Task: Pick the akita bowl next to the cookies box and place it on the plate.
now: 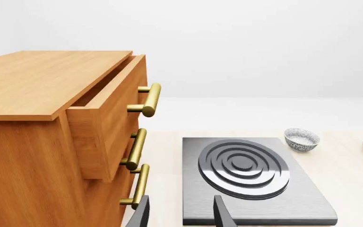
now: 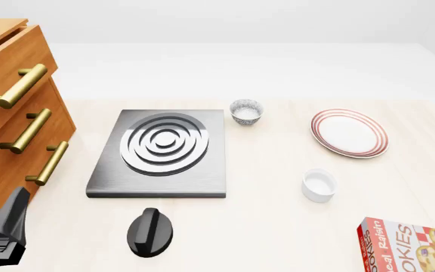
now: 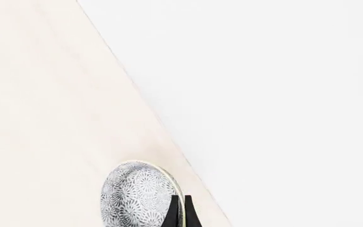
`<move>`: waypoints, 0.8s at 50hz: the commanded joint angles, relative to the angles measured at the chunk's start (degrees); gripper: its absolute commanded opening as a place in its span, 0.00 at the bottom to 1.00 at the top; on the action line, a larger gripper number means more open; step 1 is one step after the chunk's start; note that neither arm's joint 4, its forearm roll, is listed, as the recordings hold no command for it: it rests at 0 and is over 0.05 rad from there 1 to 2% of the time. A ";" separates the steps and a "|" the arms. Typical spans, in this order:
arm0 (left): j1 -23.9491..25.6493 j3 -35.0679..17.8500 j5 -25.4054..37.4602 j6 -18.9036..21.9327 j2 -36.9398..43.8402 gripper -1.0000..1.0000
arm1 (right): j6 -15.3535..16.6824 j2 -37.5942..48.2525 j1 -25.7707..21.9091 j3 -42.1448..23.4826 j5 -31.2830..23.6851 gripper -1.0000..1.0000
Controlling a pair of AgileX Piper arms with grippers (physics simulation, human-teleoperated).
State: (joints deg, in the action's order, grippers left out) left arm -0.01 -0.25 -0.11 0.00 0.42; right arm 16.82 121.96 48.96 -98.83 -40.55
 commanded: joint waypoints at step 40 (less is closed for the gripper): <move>0.01 0.00 0.00 0.00 0.01 1.00 | -11.96 -6.50 -11.97 -11.77 -10.52 0.00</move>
State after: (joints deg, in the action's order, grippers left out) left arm -0.01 -0.25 -0.11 0.00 0.42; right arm 7.38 114.68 39.10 -106.87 -48.51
